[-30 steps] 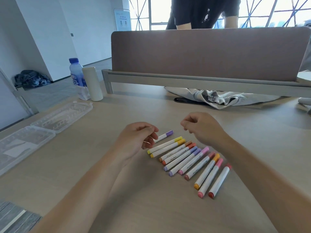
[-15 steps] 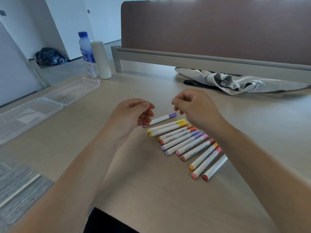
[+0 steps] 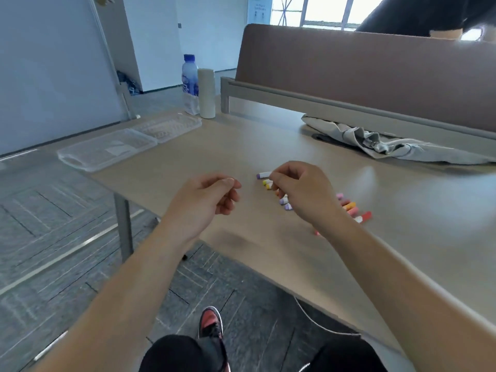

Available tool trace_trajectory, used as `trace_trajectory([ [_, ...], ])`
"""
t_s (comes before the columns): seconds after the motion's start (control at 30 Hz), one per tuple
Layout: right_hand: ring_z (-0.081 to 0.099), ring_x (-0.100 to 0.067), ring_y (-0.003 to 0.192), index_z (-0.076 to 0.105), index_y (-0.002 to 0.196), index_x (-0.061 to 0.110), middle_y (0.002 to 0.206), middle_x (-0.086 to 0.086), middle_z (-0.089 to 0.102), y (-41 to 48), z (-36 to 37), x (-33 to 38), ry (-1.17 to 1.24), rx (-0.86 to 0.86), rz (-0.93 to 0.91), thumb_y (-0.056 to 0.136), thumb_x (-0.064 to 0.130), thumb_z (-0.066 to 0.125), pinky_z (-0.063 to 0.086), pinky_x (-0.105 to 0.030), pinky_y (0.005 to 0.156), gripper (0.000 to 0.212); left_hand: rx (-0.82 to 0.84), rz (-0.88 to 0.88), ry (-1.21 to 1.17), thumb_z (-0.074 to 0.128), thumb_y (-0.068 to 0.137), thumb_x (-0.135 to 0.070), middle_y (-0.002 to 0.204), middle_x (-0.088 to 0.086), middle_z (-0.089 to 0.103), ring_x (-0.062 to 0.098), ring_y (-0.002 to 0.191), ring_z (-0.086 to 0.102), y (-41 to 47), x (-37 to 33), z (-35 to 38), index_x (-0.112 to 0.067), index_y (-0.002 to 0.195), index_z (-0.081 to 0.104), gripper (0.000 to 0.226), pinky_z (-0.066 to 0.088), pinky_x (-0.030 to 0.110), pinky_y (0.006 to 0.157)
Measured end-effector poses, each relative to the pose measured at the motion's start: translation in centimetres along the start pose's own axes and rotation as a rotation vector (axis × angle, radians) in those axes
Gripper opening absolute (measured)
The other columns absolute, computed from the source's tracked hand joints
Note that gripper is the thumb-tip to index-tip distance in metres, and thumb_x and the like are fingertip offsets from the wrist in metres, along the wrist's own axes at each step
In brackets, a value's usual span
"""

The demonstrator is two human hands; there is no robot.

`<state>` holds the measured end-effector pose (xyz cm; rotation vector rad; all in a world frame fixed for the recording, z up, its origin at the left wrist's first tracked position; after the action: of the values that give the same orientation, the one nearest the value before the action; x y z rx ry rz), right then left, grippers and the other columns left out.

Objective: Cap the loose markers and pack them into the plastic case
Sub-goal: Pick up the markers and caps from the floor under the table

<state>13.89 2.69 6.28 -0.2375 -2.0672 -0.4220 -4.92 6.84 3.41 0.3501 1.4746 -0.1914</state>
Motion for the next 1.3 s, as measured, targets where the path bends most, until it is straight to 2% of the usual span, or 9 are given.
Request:
trace_trajectory([
  [0.1, 0.053, -0.001, 0.053, 0.069, 0.076, 0.015, 0.061, 0.010, 0.064, -2.6, 1.3, 1.9, -0.021, 0.018, -0.059, 0.092, 0.022, 0.063, 0.041, -0.015, 0.052, 0.019, -0.036, 0.003, 0.014, 0.049, 0.100, -0.007, 0.074, 0.010, 0.063, 0.019, 0.066, 0.055, -3.4, -0.8, -1.4, 0.000, 0.094, 0.068, 0.021, 0.047, 0.027, 0.061],
  [0.27, 0.056, -0.006, 0.060, 0.070, 0.079, 0.014, 0.073, 0.003, 0.071, -7.1, 3.4, 4.4, -0.016, 0.095, -0.120, 0.092, 0.024, 0.061, 0.043, -0.022, 0.056, 0.018, -0.122, 0.007, 0.046, 0.049, 0.100, -0.008, 0.074, 0.010, 0.063, 0.019, 0.065, 0.055, -9.0, -2.1, -3.6, 0.002, 0.096, 0.068, 0.022, 0.045, 0.029, 0.062],
  [0.4, 0.052, 0.000, 0.052, 0.071, 0.081, 0.012, 0.070, 0.003, 0.069, -11.0, 5.9, 6.2, 0.033, 0.176, -0.184, 0.093, 0.024, 0.061, 0.038, -0.010, 0.047, 0.020, -0.229, -0.022, 0.149, 0.054, 0.098, -0.015, 0.072, 0.004, 0.064, 0.018, 0.066, 0.054, -14.1, -2.2, -6.2, -0.007, 0.092, 0.072, 0.021, 0.044, 0.030, 0.063],
  [0.47, 0.048, 0.000, 0.048, 0.071, 0.080, 0.009, 0.067, 0.000, 0.066, -12.7, 7.6, 6.6, 0.074, 0.227, -0.199, 0.093, 0.023, 0.061, 0.037, -0.012, 0.045, 0.021, -0.268, -0.032, 0.182, 0.056, 0.096, -0.019, 0.071, 0.003, 0.064, 0.018, 0.065, 0.053, -16.3, -2.0, -7.6, -0.012, 0.087, 0.073, 0.020, 0.043, 0.032, 0.063],
  [0.6, 0.051, -0.005, 0.051, 0.070, 0.075, 0.015, 0.064, 0.002, 0.064, -15.4, 11.2, 7.4, 0.101, 0.306, -0.226, 0.092, 0.026, 0.061, 0.041, -0.027, 0.054, 0.021, -0.348, -0.025, 0.224, 0.056, 0.095, -0.019, 0.069, 0.002, 0.063, 0.019, 0.064, 0.054, -20.1, -2.0, -10.2, -0.015, 0.080, 0.072, 0.023, 0.044, 0.035, 0.065],
  [0.77, 0.045, 0.000, 0.043, 0.070, 0.076, 0.014, 0.066, 0.000, 0.065, -18.2, 15.7, 9.4, 0.099, 0.393, -0.268, 0.093, 0.028, 0.060, 0.035, -0.026, 0.055, 0.024, -0.439, -0.024, 0.271, 0.053, 0.097, -0.012, 0.069, 0.005, 0.063, 0.021, 0.064, 0.055, -24.2, -2.2, -13.8, -0.002, 0.087, 0.069, 0.021, 0.047, 0.031, 0.061],
  [0.97, 0.054, -0.011, 0.059, 0.068, 0.077, 0.016, 0.071, -0.005, 0.068, -20.8, 22.8, 11.4, 0.072, 0.502, -0.307, 0.094, 0.026, 0.059, 0.043, -0.029, 0.061, 0.022, -0.576, -0.057, 0.404, 0.053, 0.098, -0.014, 0.069, 0.005, 0.066, 0.017, 0.060, 0.057, -28.7, -0.9, -21.7, -0.004, 0.088, 0.070, 0.021, 0.049, 0.028, 0.058],
  [1.13, 0.055, -0.011, 0.056, 0.066, 0.072, 0.022, 0.061, 0.006, 0.063, -21.6, 29.8, 10.2, 0.031, 0.557, -0.288, 0.093, 0.025, 0.060, 0.045, -0.028, 0.058, 0.022, -0.602, -0.143, 0.430, 0.053, 0.099, -0.015, 0.071, 0.005, 0.067, 0.015, 0.061, 0.059, -30.3, 2.8, -27.7, -0.008, 0.085, 0.068, 0.022, 0.051, 0.028, 0.060],
  [1.3, 0.057, -0.013, 0.063, 0.066, 0.076, 0.019, 0.074, 0.000, 0.069, -20.6, 37.8, 6.9, -0.021, 0.604, -0.251, 0.094, 0.023, 0.058, 0.045, -0.030, 0.062, 0.019, -0.581, -0.243, 0.366, 0.054, 0.098, -0.015, 0.072, 0.006, 0.066, 0.018, 0.061, 0.060, -27.3, 9.2, -31.8, -0.007, 0.085, 0.067, 0.020, 0.053, 0.031, 0.062],
])
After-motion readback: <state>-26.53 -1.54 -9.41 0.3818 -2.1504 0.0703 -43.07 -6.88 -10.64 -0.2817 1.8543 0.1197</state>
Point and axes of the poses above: each hand's wrist, its own y-axis towards the middle knuckle, its own z-axis out of the palm, x = y × z, the point moved 9 cm from there along y, towards the middle knuckle
